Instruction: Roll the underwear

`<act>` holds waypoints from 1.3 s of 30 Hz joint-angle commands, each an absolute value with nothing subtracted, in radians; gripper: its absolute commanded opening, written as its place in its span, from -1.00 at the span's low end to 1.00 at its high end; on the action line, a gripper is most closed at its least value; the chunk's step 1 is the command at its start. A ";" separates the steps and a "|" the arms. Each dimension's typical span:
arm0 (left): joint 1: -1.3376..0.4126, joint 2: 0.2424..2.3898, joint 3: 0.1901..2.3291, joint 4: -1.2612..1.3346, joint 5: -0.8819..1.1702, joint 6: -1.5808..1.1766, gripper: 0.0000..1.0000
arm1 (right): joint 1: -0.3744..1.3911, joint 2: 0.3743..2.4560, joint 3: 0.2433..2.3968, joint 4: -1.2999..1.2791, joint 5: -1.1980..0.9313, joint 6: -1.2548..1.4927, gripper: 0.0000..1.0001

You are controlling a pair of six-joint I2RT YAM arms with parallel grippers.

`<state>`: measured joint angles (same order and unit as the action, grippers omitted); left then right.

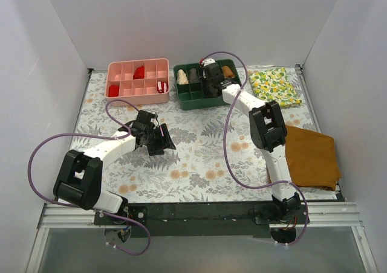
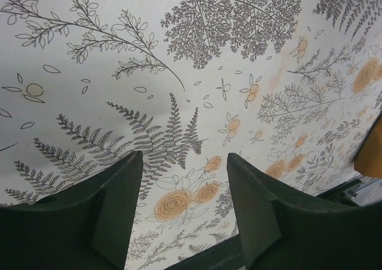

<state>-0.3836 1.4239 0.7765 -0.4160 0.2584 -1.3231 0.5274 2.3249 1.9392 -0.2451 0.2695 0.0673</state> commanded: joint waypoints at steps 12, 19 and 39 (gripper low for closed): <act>-0.371 1.442 0.764 -0.397 0.293 -1.298 0.14 | 0.485 2.284 2.031 -0.552 0.146 0.117 -0.97; -0.370 1.456 0.764 -0.391 0.304 -1.293 0.14 | 0.485 2.336 2.132 -0.661 0.094 0.104 -0.97; -0.368 1.451 0.756 -0.388 0.313 -1.290 0.13 | 0.489 2.299 2.077 -0.623 0.094 0.077 0.13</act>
<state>-0.3748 1.4555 0.7589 -0.3946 0.3000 -1.3048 0.4850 2.3520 2.0842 -0.5892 0.0978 0.0990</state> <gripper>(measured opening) 0.567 0.507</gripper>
